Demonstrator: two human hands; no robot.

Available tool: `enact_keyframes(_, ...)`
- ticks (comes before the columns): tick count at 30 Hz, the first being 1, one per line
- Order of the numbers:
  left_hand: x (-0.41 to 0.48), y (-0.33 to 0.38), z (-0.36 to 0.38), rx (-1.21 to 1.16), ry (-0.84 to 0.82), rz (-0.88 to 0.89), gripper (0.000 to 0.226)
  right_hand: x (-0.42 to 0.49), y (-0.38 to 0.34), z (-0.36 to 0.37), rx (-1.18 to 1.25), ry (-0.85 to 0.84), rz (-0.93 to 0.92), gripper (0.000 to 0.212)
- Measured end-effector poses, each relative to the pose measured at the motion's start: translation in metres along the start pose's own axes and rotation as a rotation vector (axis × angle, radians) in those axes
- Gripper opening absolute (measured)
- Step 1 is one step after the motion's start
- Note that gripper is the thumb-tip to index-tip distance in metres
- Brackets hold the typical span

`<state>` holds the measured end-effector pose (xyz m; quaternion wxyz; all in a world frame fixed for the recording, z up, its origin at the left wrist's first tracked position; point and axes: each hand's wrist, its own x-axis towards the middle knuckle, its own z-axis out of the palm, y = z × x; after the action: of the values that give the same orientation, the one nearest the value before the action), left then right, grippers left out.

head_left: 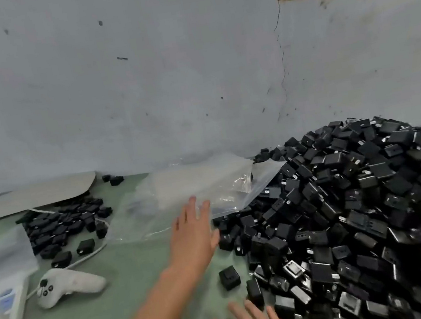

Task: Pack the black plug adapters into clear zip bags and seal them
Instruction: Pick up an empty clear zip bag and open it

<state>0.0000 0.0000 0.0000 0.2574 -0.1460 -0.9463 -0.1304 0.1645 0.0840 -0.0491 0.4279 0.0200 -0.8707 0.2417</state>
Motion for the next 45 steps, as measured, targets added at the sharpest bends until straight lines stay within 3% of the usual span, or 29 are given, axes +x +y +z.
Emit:
enact_keyframes(1,0.012,-0.001,0.011,0.100,-0.125,0.042,0.063,-0.003,0.011,0.006,-0.003,-0.054,-0.107,0.015)
enact_keyframes(2,0.019,0.000,0.018,0.147,-0.173,0.055,0.058,-0.006,0.017,0.010,-0.078,-0.107,-0.185,0.015)
enact_keyframes(4,0.033,-0.004,0.032,0.171,-0.151,0.096,0.038,-0.008,0.050,0.013,-0.187,-0.225,-0.243,0.041)
enact_keyframes(7,0.035,-0.009,0.020,0.090,0.026,0.122,0.021,0.000,0.058,0.008,-0.253,-0.222,-0.262,0.031)
enact_keyframes(11,0.036,-0.028,-0.055,-0.158,0.320,0.026,0.022,0.005,0.054,0.012,-0.240,-0.187,-0.282,0.031)
enact_keyframes(15,0.015,-0.051,-0.169,-0.639,0.474,-0.069,0.015,0.011,0.038,-0.006,-0.172,-0.215,-0.229,0.039)
enact_keyframes(16,0.009,-0.059,-0.195,-0.723,0.474,-0.124,0.015,0.014,0.030,-0.014,-0.083,-0.245,-0.143,0.038)
enact_keyframes(18,-0.003,-0.083,-0.235,-0.693,0.366,-0.236,0.015,0.023,0.004,-0.033,0.329,-0.336,0.250,0.039)
enact_keyframes(21,-0.029,-0.117,-0.263,-0.498,-0.056,-0.342,0.015,0.039,-0.023,-0.062,1.091,-0.332,0.941,0.032)
enact_keyframes(23,-0.052,-0.131,-0.260,-0.361,-0.289,-0.300,0.015,0.040,-0.023,-0.076,1.352,-0.330,1.177,0.042)
enact_keyframes(25,-0.076,-0.137,-0.240,-0.243,-0.407,-0.228,0.016,0.034,-0.020,-0.088,1.475,-0.434,1.302,0.058)
enact_keyframes(27,-0.097,-0.138,-0.209,-0.159,-0.473,-0.216,0.014,0.024,-0.019,-0.094,1.458,-0.620,1.325,0.068)
enact_keyframes(29,-0.110,-0.134,-0.179,-0.099,-0.507,-0.260,0.018,0.018,-0.021,-0.094,1.336,-0.759,1.288,0.064)
enact_keyframes(31,-0.116,-0.126,-0.152,0.094,-0.504,-0.242,0.041,0.012,-0.022,-0.087,1.205,-0.767,1.252,0.048)
enact_keyframes(33,-0.129,-0.104,-0.136,0.198,-0.376,-0.222,0.054,0.006,-0.020,-0.080,1.064,-0.743,1.215,0.030)
enact_keyframes(35,-0.162,-0.067,-0.123,0.005,-0.299,-0.177,0.054,0.001,-0.016,-0.073,0.965,-0.742,1.193,0.022)
enact_keyframes(37,-0.208,-0.023,-0.119,-0.187,-0.412,-0.139,0.066,0.000,-0.013,-0.069,0.981,-0.714,1.209,0.016)
enact_keyframes(41,-0.246,0.024,-0.110,-0.183,-0.576,-0.121,0.107,-0.009,-0.012,-0.063,1.087,-0.717,1.225,0.028)
enact_keyframes(43,-0.240,0.034,-0.109,-0.188,-0.546,-0.188,0.103,-0.011,-0.013,-0.062,1.127,-0.772,1.208,0.033)
enact_keyframes(45,-0.233,0.036,-0.107,-0.235,-0.455,-0.247,0.070,-0.011,-0.014,-0.061,1.133,-0.800,1.186,0.035)
